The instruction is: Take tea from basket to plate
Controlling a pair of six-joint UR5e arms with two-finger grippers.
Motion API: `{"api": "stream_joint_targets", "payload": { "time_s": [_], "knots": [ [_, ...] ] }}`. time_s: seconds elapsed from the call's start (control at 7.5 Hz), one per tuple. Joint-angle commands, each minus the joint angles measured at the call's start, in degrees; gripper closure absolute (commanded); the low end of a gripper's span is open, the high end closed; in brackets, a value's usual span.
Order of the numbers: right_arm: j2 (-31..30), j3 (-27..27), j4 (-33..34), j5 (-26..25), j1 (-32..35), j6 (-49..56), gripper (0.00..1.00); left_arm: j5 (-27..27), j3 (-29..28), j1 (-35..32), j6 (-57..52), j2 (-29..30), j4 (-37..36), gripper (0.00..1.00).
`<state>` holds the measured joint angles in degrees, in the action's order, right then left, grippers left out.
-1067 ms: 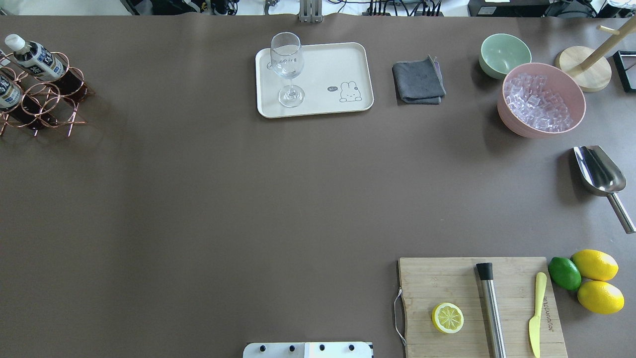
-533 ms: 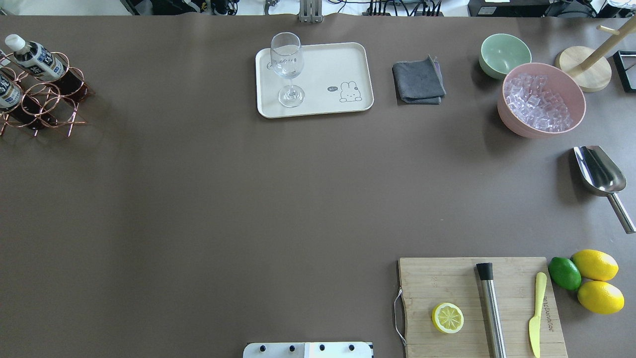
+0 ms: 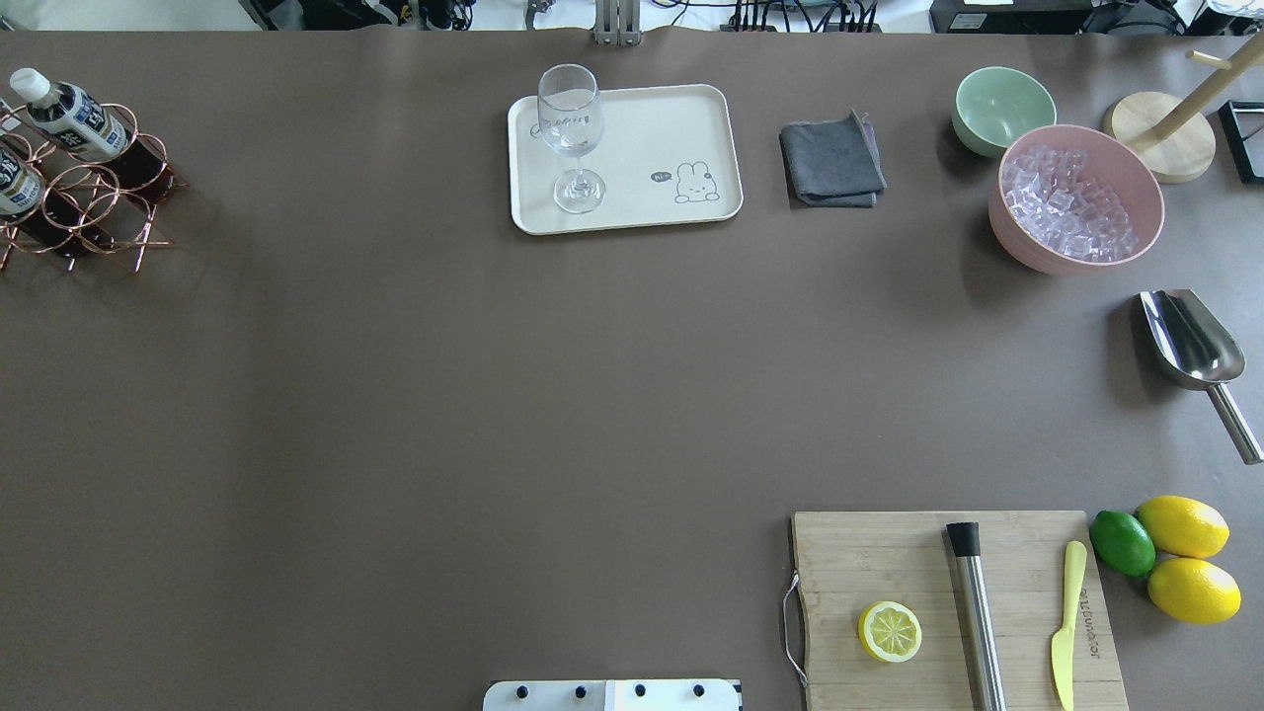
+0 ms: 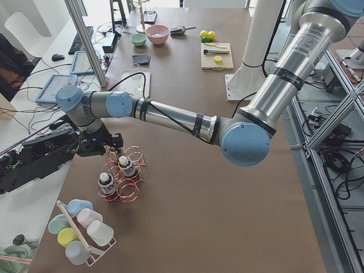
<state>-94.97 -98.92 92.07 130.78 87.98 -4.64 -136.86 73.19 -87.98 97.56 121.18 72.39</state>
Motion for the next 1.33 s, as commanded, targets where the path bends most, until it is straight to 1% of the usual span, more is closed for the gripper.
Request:
{"api": "stream_joint_targets", "payload": {
  "time_s": [0.0,0.27,0.4,0.53,0.67,0.8,0.93,1.07,1.2],
  "knots": [
    [0.0,0.0,0.0,0.0,0.0,0.1,0.0,-0.2,0.2,0.1,0.7,0.3,-0.1,1.0],
    [0.0,-0.1,0.0,0.0,0.0,0.1,0.0,0.0,0.5,0.0,1.2,0.5,-0.8,1.0],
    [0.0,0.0,0.0,0.0,0.0,0.1,0.0,-0.1,3.9,0.1,1.2,0.3,-4.3,1.0],
    [0.0,0.0,0.0,0.0,0.0,0.1,0.0,-0.2,10.2,0.1,1.4,-2.4,-5.8,1.0],
    [0.0,0.0,0.0,0.0,0.0,0.1,0.0,-0.3,16.5,0.1,2.3,-4.1,-9.7,1.0],
    [0.0,0.0,0.0,0.0,0.0,0.1,0.0,-0.5,21.4,2.4,4.5,-4.8,-12.2,1.0],
    [0.0,0.0,0.0,0.0,0.0,0.1,0.0,-1.3,25.6,3.0,8.7,-5.1,-13.1,1.0],
    [0.0,0.0,0.0,0.0,0.0,0.1,0.0,-2.3,30.0,5.9,14.7,-5.0,-13.8,1.0],
    [0.0,0.0,0.0,0.0,0.0,0.1,0.0,-2.3,35.2,10.1,21.3,-5.1,-13.9,1.0]
  ]
}}
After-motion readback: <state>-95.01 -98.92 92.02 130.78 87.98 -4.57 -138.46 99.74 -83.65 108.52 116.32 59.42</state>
